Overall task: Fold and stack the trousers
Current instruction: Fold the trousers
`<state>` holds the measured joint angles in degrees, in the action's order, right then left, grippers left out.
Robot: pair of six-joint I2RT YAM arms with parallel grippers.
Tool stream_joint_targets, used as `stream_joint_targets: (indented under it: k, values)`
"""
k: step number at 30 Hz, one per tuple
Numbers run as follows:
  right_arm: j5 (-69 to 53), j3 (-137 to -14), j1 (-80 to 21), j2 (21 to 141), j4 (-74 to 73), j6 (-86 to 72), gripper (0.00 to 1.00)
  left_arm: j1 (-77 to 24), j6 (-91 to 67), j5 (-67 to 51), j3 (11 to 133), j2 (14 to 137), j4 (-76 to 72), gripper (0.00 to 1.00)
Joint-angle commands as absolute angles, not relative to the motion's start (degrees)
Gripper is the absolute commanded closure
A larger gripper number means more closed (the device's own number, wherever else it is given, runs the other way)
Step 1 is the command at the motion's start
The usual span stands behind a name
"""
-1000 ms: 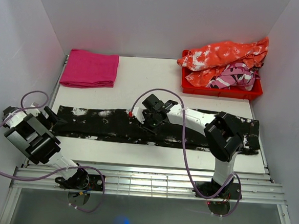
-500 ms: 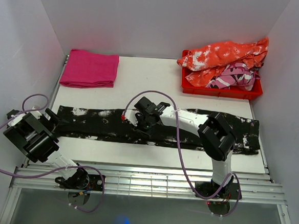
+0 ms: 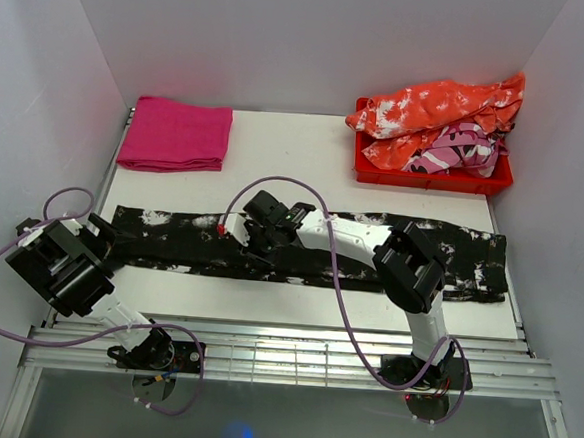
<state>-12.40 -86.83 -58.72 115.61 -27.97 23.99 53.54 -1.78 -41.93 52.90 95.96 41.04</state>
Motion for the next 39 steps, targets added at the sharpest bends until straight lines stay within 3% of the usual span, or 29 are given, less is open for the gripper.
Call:
stream_joint_targets:
  k: [1,13,20,25,39]
  values:
    - [-14.5,-89.12,-59.41,115.31,-25.14,22.5,0.7,53.79,-2.99,-45.44,52.47,93.7,40.34,0.02]
    - [-13.98,-88.42,-61.08,117.77,-24.17,24.43,0.68,53.79,-5.89,-45.0,53.26,92.9,40.69,0.02]
    - [-9.15,-87.19,-61.26,119.44,-22.5,24.35,0.78,54.05,-6.5,-45.18,52.74,92.29,40.08,0.02]
    - [-7.47,-88.15,-61.26,120.5,-22.41,24.26,0.91,54.05,-10.8,-42.02,49.93,91.76,34.9,0.02]
    - [-7.82,-85.25,-61.26,113.65,-23.64,24.96,0.92,54.49,-12.83,-31.82,49.22,96.07,32.78,0.02]
